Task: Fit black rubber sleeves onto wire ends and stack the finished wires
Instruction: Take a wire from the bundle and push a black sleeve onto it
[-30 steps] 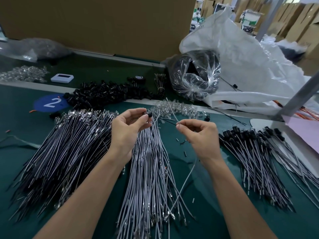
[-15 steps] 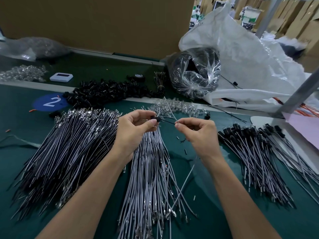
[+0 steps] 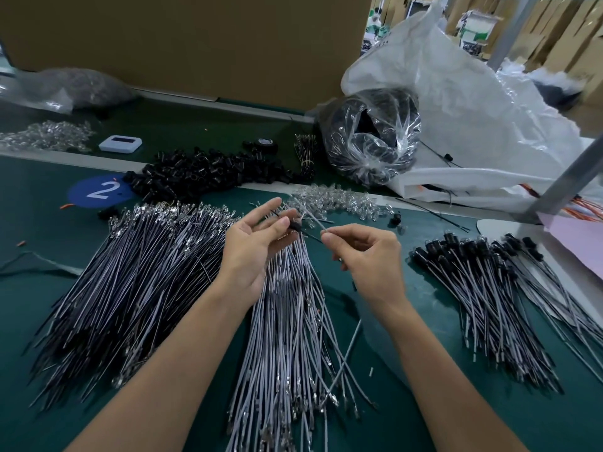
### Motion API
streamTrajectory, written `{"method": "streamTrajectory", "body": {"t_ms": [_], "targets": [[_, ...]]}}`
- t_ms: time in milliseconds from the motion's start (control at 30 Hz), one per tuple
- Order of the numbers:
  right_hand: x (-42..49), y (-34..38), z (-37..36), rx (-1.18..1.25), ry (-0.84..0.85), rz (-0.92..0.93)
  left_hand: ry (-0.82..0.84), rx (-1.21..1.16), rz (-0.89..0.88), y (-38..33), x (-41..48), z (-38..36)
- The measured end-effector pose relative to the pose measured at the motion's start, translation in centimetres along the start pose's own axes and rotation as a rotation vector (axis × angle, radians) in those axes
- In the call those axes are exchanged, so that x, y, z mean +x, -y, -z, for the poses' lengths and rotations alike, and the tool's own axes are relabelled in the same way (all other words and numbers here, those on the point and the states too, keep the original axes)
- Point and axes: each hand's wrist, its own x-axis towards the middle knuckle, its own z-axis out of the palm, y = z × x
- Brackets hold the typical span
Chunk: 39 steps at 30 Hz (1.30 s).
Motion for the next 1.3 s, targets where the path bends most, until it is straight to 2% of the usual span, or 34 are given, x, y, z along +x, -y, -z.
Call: {"method": "streamTrajectory", "body": {"t_ms": [100, 400, 733, 1300], "targets": [[0.24, -0.1, 0.55, -0.026, -0.064, -0.004, -0.024, -0.092, -0.014, -0.5, 0.21, 0.48], [0.3, -0.25, 0.59, -0.132, 0.026, 0.005, -0.084, -0.122, -0.055, -0.77, 0.38, 0.78], [0.23, -0.26, 0.61, -0.111, 0.047, -0.017, -0.044, -0.175, -0.097, -0.54, 0.53, 0.82], [0.22, -0.01, 0.54, -0.014, 0.096, -0.053, -0.006, -0.214, -0.044, -0.52, 0.34, 0.63]]}}
